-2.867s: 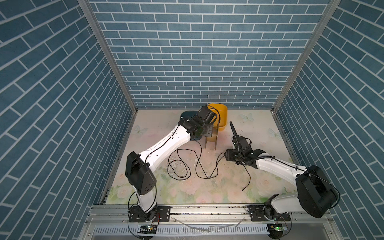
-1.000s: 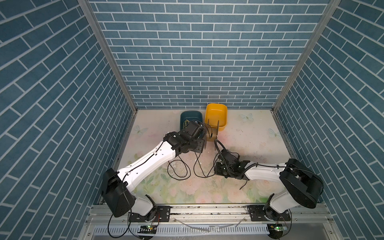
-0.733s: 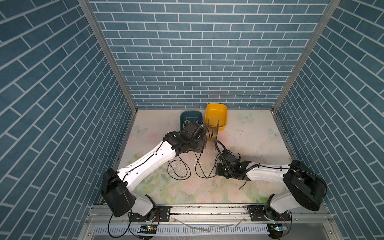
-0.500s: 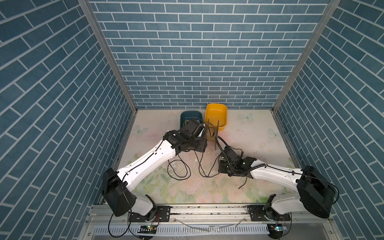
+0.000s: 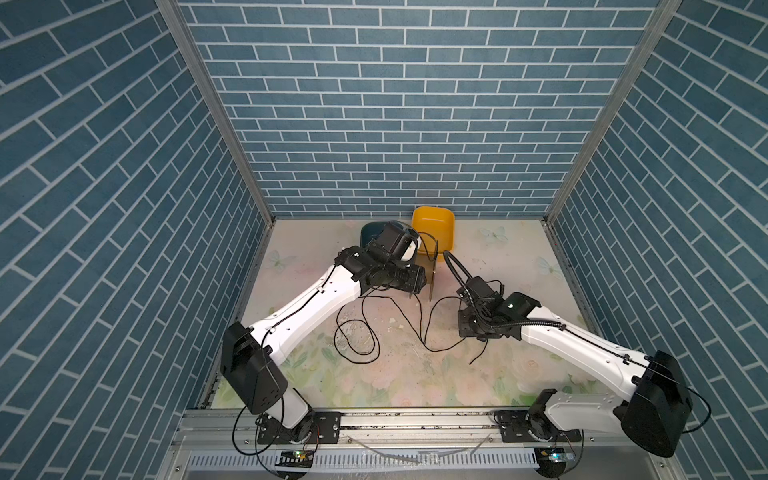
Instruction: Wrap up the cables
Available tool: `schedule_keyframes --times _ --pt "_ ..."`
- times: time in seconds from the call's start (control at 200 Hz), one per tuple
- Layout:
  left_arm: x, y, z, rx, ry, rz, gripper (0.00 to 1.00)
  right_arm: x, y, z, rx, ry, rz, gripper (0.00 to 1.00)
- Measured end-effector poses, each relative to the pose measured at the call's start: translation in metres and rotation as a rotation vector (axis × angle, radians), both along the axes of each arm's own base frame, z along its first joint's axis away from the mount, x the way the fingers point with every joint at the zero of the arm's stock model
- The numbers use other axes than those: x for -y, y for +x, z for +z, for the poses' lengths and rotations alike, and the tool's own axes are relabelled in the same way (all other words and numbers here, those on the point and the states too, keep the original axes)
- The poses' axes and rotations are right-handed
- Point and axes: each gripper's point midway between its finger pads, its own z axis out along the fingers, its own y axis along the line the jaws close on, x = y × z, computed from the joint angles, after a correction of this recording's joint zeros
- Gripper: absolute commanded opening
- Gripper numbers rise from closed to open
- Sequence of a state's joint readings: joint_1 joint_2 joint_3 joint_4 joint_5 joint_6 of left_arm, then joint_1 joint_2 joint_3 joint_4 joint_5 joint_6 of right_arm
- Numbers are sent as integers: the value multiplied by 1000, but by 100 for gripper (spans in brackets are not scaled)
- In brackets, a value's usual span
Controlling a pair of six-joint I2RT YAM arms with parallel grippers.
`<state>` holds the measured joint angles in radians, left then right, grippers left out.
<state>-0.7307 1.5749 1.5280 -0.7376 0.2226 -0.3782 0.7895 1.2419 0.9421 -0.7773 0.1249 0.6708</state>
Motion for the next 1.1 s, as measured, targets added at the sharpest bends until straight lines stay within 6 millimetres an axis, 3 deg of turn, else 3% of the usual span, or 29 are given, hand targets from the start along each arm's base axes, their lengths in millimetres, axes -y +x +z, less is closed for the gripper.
schedule_keyframes --times 0.21,0.355,0.59,0.815,1.1 --pt "20 -5 9 -33 -117 -41 60 -2 4 41 128 85 56 0" --pt "29 -7 11 -55 -174 -53 60 -21 16 66 230 168 121 0" --pt "39 -6 13 -79 -253 -53 59 -60 30 89 316 309 229 0" --pt "22 8 -1 -116 -304 29 55 -91 39 103 354 412 299 0" --pt "12 22 20 -56 -379 61 48 -120 42 114 355 519 374 0"
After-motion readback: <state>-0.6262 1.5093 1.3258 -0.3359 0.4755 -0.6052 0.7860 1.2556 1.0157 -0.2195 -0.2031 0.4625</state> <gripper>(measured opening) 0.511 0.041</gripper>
